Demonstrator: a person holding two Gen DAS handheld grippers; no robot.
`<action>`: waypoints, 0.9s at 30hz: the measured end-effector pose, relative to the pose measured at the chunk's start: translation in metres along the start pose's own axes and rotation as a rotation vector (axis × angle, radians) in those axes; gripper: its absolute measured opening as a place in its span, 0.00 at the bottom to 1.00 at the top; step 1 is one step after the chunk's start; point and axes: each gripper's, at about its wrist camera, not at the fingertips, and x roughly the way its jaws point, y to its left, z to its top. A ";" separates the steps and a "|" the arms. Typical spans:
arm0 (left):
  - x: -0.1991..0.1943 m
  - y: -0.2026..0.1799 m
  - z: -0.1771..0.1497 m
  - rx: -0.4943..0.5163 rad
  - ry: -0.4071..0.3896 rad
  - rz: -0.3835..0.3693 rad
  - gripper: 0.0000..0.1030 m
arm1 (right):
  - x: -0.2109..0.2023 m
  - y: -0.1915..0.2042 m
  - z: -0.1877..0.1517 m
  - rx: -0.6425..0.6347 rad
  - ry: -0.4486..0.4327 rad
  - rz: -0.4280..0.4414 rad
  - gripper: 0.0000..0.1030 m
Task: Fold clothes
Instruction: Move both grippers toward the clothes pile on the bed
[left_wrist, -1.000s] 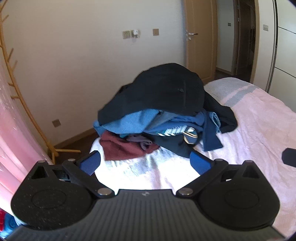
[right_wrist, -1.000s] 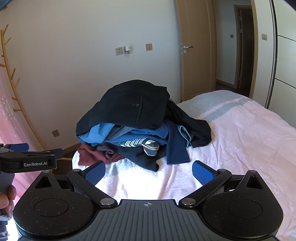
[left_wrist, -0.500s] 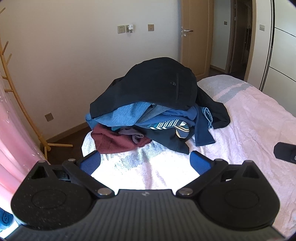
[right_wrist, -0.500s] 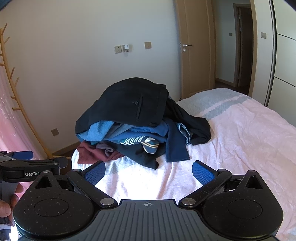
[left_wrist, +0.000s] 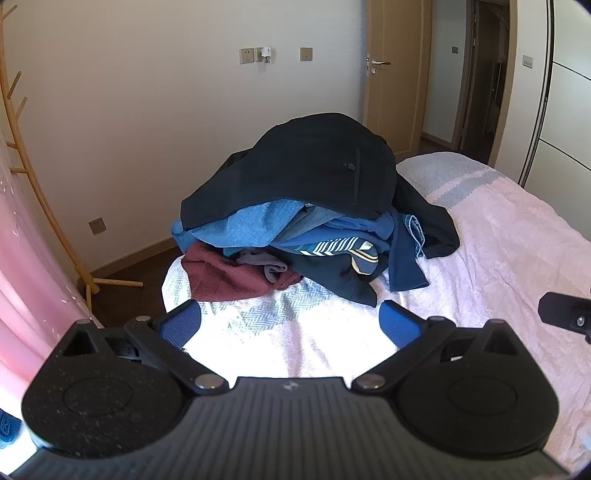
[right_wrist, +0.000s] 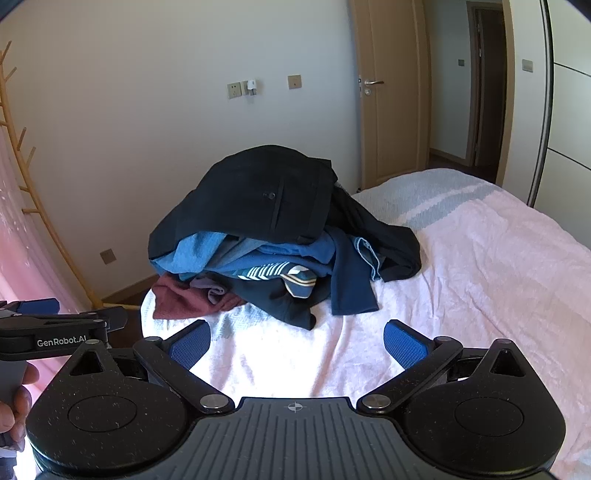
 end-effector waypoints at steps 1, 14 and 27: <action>0.000 0.000 0.000 0.002 -0.001 -0.001 0.99 | 0.000 0.000 0.000 0.001 0.002 0.000 0.99; 0.002 0.003 -0.004 0.005 0.000 -0.012 0.99 | 0.008 0.006 0.000 -0.002 0.024 0.002 0.99; 0.030 0.049 0.007 0.123 -0.017 -0.066 0.99 | 0.033 0.036 -0.008 0.075 0.008 -0.045 0.99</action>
